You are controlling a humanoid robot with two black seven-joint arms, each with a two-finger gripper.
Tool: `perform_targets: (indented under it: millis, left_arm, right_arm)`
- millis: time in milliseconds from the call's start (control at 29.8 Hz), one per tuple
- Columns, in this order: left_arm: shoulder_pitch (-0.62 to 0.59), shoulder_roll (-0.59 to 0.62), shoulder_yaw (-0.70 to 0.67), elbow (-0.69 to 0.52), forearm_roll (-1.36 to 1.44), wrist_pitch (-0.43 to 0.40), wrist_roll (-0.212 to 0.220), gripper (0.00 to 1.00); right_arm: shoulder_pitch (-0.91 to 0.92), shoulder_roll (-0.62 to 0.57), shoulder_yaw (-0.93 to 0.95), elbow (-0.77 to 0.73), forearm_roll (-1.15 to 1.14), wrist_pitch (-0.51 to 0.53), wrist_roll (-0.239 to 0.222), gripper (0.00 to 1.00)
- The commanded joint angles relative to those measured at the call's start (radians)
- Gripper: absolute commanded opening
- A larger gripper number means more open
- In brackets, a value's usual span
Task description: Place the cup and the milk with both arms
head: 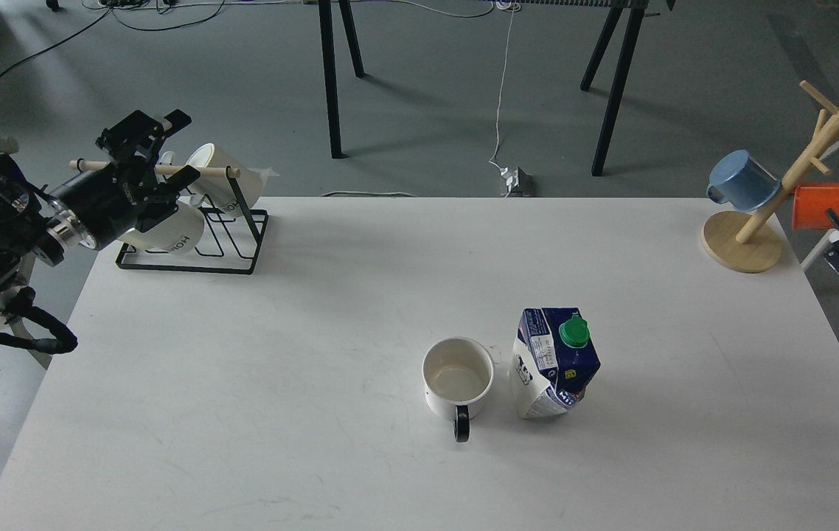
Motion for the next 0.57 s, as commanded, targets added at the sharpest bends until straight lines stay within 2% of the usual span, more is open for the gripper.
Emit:
perform_targets:
  millis: [0,101,369,536]
  left_arm:
    - [0.017,0.017,-0.001,-0.003,-0.002,0.0,0.0,0.99]
    - [0.021,0.017,-0.001,-0.003,-0.004,0.0,0.0,0.99]
    - [0.025,0.017,-0.031,-0.003,-0.005,0.0,0.0,0.99]
    - [0.025,0.017,-0.044,-0.003,-0.005,0.0,0.0,0.99]
  right_arm:
    - [0.176,0.01,-0.135,-0.107,-0.003,0.0,0.0,0.97]
    - [0.255,0.038,-0.215,-0.149,-0.003,0.0,0.002,0.97]
    - [0.257,0.142,-0.225,-0.242,-0.003,0.0,0.002,0.97]
    - [0.258,0.154,-0.226,-0.247,-0.003,0.0,0.003,0.97]
